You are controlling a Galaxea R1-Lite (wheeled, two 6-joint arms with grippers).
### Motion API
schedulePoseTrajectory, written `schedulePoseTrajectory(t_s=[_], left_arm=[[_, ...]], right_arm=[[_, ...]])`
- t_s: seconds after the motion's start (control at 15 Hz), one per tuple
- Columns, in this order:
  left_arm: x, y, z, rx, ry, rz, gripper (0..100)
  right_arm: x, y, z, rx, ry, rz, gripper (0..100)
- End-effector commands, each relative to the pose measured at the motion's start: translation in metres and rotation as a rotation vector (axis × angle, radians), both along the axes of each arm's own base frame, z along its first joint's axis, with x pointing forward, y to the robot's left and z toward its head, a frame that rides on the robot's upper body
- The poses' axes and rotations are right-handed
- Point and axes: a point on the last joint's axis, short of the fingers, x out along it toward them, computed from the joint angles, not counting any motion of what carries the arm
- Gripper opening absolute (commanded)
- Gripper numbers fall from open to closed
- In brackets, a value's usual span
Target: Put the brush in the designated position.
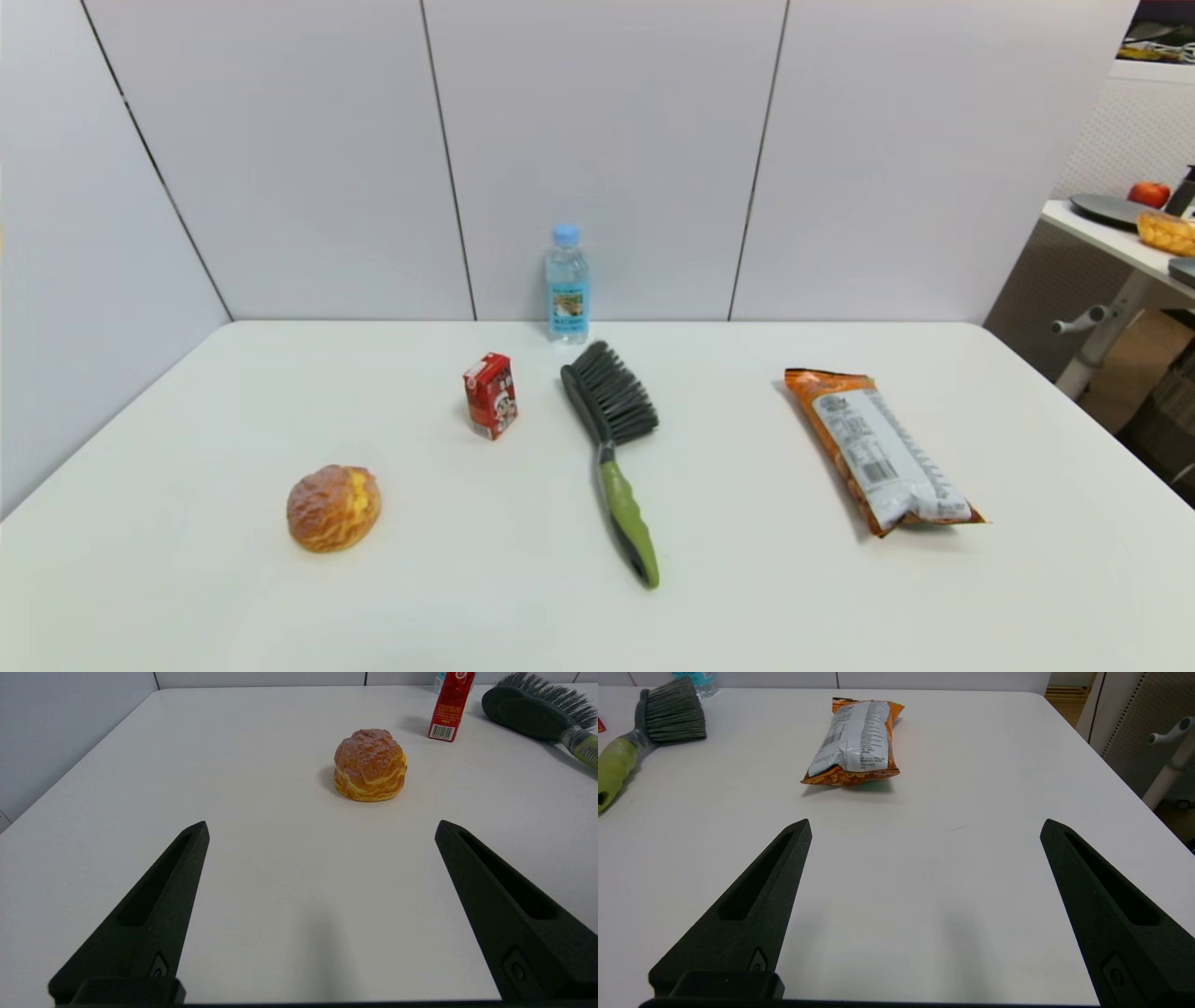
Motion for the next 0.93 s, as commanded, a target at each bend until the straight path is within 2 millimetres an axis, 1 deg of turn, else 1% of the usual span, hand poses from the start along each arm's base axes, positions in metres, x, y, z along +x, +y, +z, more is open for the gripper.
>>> schedulePoseTrajectory(t_s=[0.07, 0.53, 0.67, 0.8, 0.87, 0.93], left_arm=[[0.0, 0.0, 0.0, 0.0, 0.002, 0.0, 100], [0.0, 0.0, 0.0, 0.0, 0.002, 0.0, 100], [0.0, 0.001, 0.0, -0.041, 0.001, 0.023, 100], [0.001, 0.001, 0.0, -0.029, 0.021, 0.025, 100], [0.005, 0.001, 0.002, -0.012, 0.065, 0.029, 100], [0.008, 0.001, 0.017, 0.025, 0.075, 0.03, 100]], right_arm=[[0.0, 0.0, 0.0, 0.0, 0.003, 0.0, 100], [0.0, 0.0, 0.0, 0.0, 0.003, 0.001, 100], [0.0, 0.0, 0.0, 0.0, 0.003, 0.0, 100], [0.0, 0.0, 0.0, 0.0, 0.003, 0.0, 100], [0.0, 0.0, 0.0, 0.0, 0.003, 0.001, 100], [0.0, 0.0, 0.0, 0.0, 0.003, 0.0, 100]])
